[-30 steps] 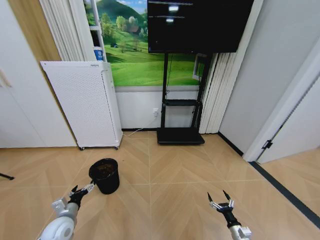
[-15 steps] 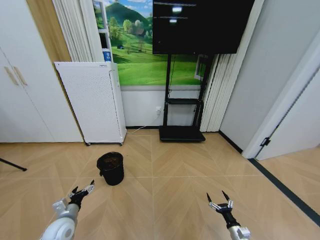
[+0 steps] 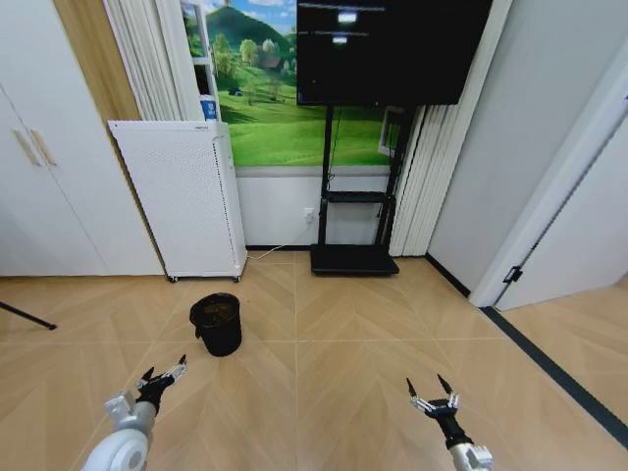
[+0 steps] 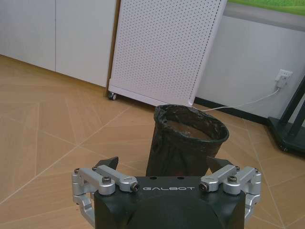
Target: Pick up the trash bin and place the garbage on the floor into it.
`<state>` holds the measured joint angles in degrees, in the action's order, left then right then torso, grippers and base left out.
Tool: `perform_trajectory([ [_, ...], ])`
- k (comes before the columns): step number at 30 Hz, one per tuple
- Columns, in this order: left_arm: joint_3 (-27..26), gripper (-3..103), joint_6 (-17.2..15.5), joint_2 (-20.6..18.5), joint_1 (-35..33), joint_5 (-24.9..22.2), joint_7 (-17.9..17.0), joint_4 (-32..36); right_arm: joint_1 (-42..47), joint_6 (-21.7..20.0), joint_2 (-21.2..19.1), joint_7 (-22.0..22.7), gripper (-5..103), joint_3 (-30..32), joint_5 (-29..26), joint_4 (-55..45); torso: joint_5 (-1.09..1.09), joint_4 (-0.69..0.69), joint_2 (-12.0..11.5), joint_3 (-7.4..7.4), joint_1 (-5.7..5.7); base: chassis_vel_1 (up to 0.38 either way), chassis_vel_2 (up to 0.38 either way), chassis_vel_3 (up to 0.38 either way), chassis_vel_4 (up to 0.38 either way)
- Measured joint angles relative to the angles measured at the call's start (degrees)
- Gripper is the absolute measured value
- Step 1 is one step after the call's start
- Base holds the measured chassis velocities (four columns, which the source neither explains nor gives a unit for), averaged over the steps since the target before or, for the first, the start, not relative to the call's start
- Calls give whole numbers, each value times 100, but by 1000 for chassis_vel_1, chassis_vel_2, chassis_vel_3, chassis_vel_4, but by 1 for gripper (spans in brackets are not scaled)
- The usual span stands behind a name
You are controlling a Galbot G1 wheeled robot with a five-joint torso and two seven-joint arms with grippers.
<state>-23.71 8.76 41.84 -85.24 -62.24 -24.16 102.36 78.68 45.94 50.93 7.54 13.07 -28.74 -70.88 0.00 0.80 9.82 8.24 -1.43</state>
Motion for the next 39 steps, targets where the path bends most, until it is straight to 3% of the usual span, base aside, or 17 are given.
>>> perform_trajectory([
  [23, -33, 100, 14, 110, -102, 119, 24, 36, 109, 3, 42, 118, 100, 78, -1, -110, 0, 0, 0, 2, -2, 44, -52, -49, 62],
  [39, -19, 100, 16, 149, -85, 135, 23, -13, 44, 4, 62, 113, 100, 28, 53, -19, -1, 0, 0, 0, 0, 195, -195, -194, 196],
])
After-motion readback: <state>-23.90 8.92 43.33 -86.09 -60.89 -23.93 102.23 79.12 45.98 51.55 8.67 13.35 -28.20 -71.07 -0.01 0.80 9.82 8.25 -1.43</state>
